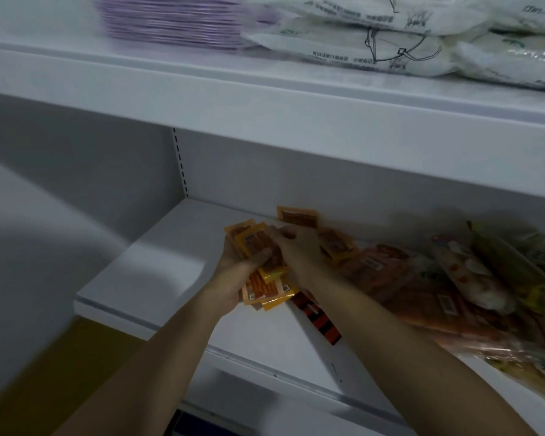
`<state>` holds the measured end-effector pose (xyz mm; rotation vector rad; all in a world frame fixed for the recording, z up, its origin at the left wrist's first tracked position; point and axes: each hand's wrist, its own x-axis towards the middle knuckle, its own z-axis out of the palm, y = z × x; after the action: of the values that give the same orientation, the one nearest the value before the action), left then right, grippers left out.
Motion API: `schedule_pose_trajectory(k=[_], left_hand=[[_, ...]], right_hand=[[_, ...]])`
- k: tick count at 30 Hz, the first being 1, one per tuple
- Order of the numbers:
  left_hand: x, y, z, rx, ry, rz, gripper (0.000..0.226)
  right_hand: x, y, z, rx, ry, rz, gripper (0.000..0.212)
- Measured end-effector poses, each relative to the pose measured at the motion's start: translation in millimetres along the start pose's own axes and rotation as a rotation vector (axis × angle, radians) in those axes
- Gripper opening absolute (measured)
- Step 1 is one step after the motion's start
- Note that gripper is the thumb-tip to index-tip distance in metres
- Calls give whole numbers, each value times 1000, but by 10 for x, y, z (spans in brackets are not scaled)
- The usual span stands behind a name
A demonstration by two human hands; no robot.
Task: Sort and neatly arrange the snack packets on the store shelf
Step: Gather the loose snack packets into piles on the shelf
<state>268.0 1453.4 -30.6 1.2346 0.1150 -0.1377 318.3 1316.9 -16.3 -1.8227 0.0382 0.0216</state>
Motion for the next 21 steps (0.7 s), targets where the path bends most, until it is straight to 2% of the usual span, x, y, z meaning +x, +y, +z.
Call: schedule_pose_trajectory(k=[1,3,4,6,8,13,15,16,19,21], left_hand=[[7,1,-29,0,18,-7,58],[9,31,-90,-28,83,-28,55],[6,51,-125,-40,103,-29,54],[-1,88,-202,-47,128,-24,54],[-5,119,-281,-55,164,-40,54],[20,129,-363,-75,174,-57,56],[38,120,-358,-92,171,-52,56],[44,115,-352,-100,174,-50,56],[70,107,-315,-124,162,-31,56],[107,97,-257,-150,135,11,56]], right_hand=[[71,49,-20,-75,-8,-36,27],[240,116,-141,-346,-67,-149,19],[317,127,-207,-544,-144,-218,28],[460,175,-273,-977,-441,-324,55],[497,136,-260,-1274,-658,-384,65],[543,-79,-335,-1470,-701,-533,58],[533,-78,-363,-1418,-658,-526,45],[531,-63,-367,-1319,-585,-489,37],[538,-42,-372,-689,-326,-330,17],[458,-106,-359,-262,-293,-175,8]])
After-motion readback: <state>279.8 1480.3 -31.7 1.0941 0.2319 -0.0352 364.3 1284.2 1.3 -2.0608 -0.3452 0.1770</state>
